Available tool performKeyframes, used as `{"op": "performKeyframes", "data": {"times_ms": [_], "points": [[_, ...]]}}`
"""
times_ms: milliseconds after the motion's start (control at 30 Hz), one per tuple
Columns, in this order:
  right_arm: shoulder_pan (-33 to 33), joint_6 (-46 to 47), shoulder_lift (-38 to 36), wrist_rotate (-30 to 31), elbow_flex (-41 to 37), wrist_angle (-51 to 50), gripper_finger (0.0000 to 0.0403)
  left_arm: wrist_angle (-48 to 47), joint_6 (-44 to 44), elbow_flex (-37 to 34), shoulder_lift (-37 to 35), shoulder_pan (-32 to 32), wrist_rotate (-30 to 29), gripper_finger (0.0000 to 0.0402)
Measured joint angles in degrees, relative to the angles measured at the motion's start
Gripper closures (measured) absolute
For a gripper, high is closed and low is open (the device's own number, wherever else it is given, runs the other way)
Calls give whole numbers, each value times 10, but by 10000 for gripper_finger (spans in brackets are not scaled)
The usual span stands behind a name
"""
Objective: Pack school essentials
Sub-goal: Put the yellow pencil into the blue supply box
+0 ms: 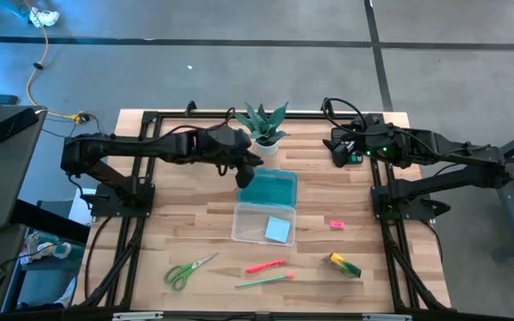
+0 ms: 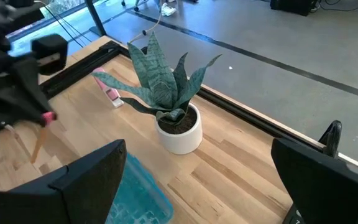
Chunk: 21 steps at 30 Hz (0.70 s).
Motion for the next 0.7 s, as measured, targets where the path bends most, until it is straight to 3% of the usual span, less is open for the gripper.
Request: {"op": "performKeyframes", "data": {"times_ms": [133,367,700], "points": [[0,4,0,3,0,0,11,0,21,35,33,-23,2,384],[-3,3,0,38,0,0,11,-2,-53,75,96,-73,-11,384],[-25,14,0,23,0,0,11,-5,-94,107,192,-106,-6,384]]}}
